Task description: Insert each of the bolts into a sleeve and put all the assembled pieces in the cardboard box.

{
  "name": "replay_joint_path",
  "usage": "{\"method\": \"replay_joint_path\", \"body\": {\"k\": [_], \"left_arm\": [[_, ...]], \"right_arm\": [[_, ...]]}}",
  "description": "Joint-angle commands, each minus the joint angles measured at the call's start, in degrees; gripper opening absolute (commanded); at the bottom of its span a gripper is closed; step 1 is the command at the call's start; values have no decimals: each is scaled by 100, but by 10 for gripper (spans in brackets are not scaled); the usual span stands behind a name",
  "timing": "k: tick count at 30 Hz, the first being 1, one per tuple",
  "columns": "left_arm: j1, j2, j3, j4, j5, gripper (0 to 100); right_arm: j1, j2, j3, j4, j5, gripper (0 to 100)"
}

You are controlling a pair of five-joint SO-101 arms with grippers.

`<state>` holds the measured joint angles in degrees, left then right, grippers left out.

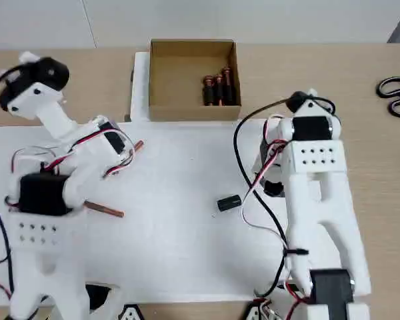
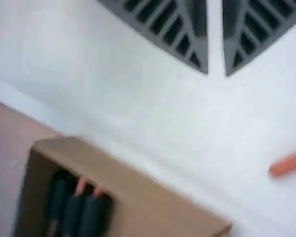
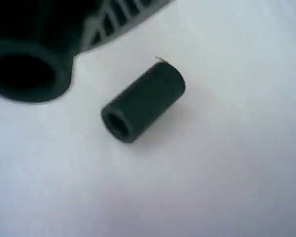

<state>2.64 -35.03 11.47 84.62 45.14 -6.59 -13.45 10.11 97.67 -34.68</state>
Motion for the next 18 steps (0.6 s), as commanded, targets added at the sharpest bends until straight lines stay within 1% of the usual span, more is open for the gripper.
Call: {"method": "replay_joint_path", "body": {"k": [1,5,10,14,18], "left_arm": [[-193,325,-136,413,589,7],[-738,941,154,712,932,7],[-1301,1653,242,1125,1319,8],[-1635,2057,242,1196,1319,8],[-1714,2400,295,1169,1310,8]], "right_arm": [[198,-470,123,22,70,3],[567,-558,158,13,97,3],[927,-585,158,40,343,3],[1112,-585,158,48,343,3],[1147,-585,158,57,343,3]]}}
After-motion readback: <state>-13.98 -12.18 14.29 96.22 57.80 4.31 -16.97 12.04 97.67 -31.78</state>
